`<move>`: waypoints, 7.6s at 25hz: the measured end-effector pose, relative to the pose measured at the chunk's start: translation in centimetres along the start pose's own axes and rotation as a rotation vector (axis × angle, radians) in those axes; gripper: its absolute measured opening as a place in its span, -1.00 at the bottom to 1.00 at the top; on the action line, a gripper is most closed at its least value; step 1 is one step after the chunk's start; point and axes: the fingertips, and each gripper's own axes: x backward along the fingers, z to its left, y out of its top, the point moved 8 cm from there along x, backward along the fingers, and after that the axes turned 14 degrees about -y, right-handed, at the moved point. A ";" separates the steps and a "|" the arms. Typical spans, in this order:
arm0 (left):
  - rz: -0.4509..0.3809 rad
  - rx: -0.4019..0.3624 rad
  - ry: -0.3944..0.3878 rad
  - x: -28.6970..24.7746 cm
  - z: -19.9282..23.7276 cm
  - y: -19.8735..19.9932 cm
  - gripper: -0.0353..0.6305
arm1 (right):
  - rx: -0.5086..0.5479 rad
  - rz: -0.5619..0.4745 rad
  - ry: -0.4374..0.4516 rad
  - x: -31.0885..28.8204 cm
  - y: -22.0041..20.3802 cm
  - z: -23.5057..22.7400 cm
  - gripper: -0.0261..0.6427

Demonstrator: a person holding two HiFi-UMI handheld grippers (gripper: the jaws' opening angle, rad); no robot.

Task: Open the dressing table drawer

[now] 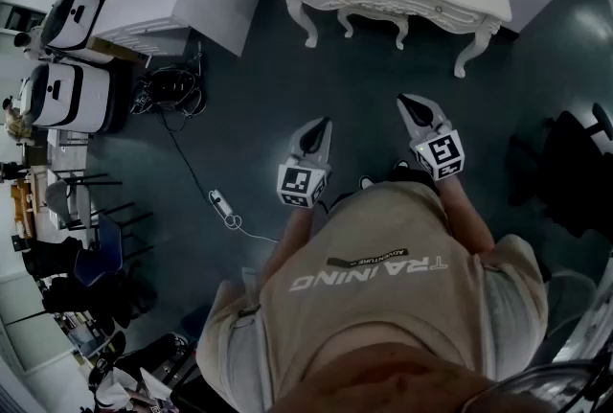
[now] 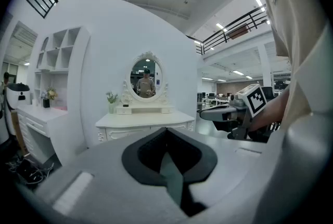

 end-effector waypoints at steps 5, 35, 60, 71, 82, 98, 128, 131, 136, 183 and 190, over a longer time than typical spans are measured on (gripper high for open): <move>0.003 0.002 -0.004 -1.7 2.0 0.4 -0.87 | -0.006 0.011 0.017 -1.5 -0.2 -0.2 -0.91; 0.032 0.140 0.160 -17.0 12.1 2.8 -0.87 | -0.052 0.088 0.246 -19.5 -2.8 -12.9 -0.91; -0.053 0.089 0.028 -16.5 38.5 5.9 -0.87 | 0.024 0.073 0.047 -39.4 6.6 -8.0 -0.91; 0.005 0.089 0.036 -24.7 47.3 8.4 -0.87 | -0.022 0.107 0.094 -50.0 4.9 -12.4 -0.91; 0.050 0.043 0.012 -35.5 57.1 13.0 -0.87 | -0.051 0.045 0.060 -64.0 7.1 -20.1 -0.91; 0.081 0.082 -0.003 -40.1 63.7 10.8 -0.87 | -0.017 0.168 0.050 -74.7 5.5 -23.3 -0.91; 0.080 -0.010 -0.490 -48.2 90.4 13.6 -0.87 | -0.187 0.396 -0.577 -92.0 5.1 -19.4 -0.88; 0.108 -0.022 -0.489 -49.0 90.4 13.8 -0.87 | -0.217 0.388 -0.604 -94.2 3.9 -20.6 -0.69; 0.141 -0.035 -0.468 -49.7 90.7 14.3 -0.87 | -0.279 0.418 -0.627 -96.7 1.8 -22.0 -0.61; 0.124 0.048 -0.297 -45.5 90.2 13.6 -0.87 | -0.248 0.548 -0.615 -94.7 -1.2 -20.0 -0.59; 0.103 0.068 -0.294 -44.4 90.0 12.5 -0.87 | -0.133 0.566 -0.544 -92.4 1.0 -18.9 -0.57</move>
